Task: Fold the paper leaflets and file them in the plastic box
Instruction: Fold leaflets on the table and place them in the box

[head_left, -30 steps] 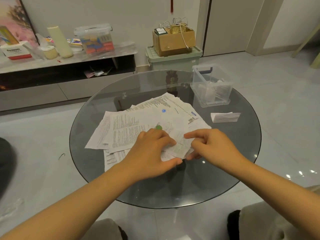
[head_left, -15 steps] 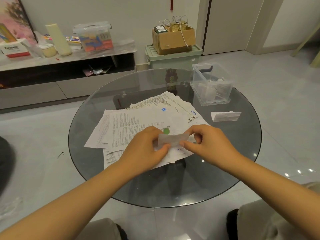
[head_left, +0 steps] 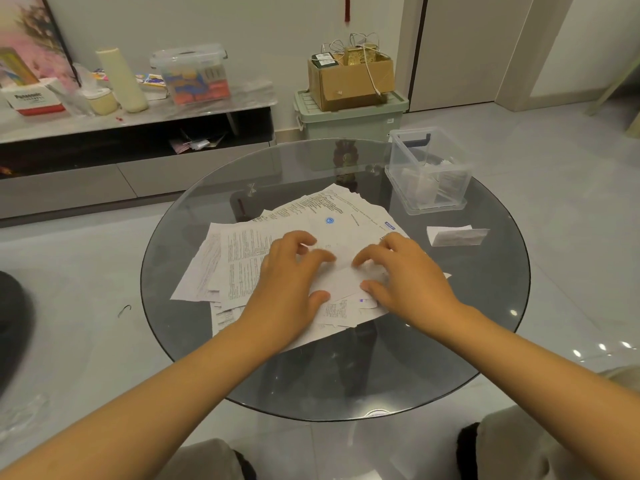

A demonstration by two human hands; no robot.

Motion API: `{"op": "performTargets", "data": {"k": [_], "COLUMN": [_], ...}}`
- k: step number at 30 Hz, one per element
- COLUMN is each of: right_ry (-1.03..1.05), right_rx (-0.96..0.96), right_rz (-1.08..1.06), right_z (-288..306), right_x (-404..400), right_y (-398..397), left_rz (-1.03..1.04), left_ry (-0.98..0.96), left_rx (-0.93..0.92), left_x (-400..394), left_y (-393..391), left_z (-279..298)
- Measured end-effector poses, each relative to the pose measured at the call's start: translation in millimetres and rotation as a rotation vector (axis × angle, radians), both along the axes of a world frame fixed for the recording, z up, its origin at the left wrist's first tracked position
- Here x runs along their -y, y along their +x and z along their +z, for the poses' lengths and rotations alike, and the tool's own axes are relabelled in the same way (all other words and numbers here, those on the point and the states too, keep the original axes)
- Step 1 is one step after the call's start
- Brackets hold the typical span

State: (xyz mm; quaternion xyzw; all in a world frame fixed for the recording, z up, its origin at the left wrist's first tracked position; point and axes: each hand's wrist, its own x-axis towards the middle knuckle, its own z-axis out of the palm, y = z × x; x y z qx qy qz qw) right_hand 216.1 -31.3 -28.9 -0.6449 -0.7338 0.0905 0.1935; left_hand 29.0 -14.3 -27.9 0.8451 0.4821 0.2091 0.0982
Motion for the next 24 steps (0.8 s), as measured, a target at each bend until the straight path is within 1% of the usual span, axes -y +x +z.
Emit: {"op": "performTargets", "data": {"k": [2, 5, 9, 12, 14, 17, 18, 20, 24], "right_ry": [0.028, -0.034, -0.026, 0.004, 0.002, -0.013, -0.009, 0.014, 0.033], "right_rx": [0.055, 0.08, 0.094, 0.067, 0.028, -0.029, -0.036, -0.05, -0.066], "right_rz": [0.097, 0.161, 0.217, 0.227, 0.204, 0.145, 0.131, 0.115, 0.072], "right_z": [-1, -2, -2, 0, 0, 1, 2, 2, -1], "right_x": [0, 1, 0, 1, 1, 1, 2, 2, 0], "right_y": [0, 1, 4, 5, 6, 6, 5, 3, -1], "left_rz": [-0.048, -0.088, -0.131, -0.19, -0.18, -0.097, -0.069, -0.043, -0.015], "left_ry": [0.048, 0.036, 0.058, 0.05, 0.023, -0.093, -0.13, -0.152, -0.173], "left_rx": [-0.078, -0.181, -0.218, -0.24, -0.181, 0.04, 0.087, 0.1, 0.061], "left_x": [-1, 0, 0, -2, -2, 0, 2, 3, 1], "left_y": [-2, -1, -1, -3, -4, -2, -1, 1, 3], "left_z": [-1, -2, 2, 8, 11, 12, 12, 9, 6]}}
